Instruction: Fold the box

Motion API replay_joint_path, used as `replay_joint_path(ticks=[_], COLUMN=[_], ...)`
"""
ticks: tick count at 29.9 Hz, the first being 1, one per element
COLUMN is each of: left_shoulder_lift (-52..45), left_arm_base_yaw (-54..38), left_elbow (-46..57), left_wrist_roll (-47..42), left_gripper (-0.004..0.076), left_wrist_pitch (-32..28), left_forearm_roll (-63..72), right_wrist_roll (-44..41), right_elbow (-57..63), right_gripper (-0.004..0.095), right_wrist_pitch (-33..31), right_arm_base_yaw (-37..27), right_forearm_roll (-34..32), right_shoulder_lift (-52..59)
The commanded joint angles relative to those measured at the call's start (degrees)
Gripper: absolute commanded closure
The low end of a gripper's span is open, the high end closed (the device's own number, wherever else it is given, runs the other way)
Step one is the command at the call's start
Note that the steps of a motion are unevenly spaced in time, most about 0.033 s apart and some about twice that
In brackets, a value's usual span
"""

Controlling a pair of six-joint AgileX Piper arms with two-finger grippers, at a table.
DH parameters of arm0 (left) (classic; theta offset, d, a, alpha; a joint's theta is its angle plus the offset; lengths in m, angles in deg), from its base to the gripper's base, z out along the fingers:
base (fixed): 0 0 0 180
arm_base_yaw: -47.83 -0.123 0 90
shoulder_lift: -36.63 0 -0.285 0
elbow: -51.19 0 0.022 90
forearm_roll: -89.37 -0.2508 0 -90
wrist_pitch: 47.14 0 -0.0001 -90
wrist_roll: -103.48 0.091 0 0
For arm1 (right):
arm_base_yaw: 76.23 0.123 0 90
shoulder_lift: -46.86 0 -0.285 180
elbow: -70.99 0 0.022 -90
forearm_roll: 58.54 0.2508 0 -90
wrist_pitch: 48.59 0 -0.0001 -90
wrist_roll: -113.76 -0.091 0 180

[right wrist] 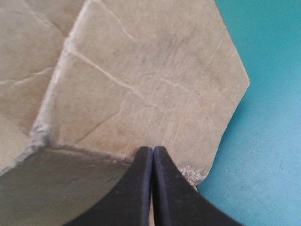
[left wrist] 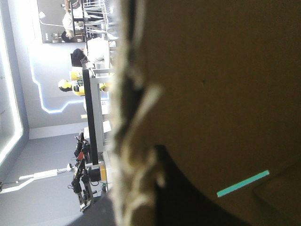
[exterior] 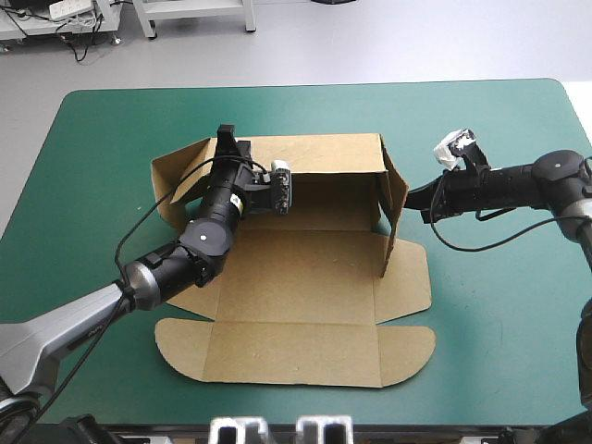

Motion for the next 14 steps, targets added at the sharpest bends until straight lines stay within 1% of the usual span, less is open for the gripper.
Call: replay_joint_path(ticks=[1, 8, 14], left_shoulder_lift=[-0.69, 0.15, 0.15], left_arm_base_yaw=[-0.01, -0.01, -0.01], left_elbow=[-1.55, -1.55, -1.55], left_wrist_roll=[1.21, 1.11, 1.11], left_gripper=[0.0734, 0.0734, 0.0734], left_wrist_pitch=[0.24, 0.51, 0.31], left_forearm_roll=[-2.11, -2.11, -2.11], right_wrist_roll=[2.61, 4.34, 4.79], right_elbow=[1.48, 2.18, 3.6], right_gripper=[0.0931, 0.093, 0.0931], right_wrist_pitch=[1.63, 3.47, 6.17], right_arm_base_yaw=[0.02, 0.33, 4.35], right_forearm_roll=[4.72, 4.35, 0.1], right_shoulder_lift=[5.12, 9.69, 13.62])
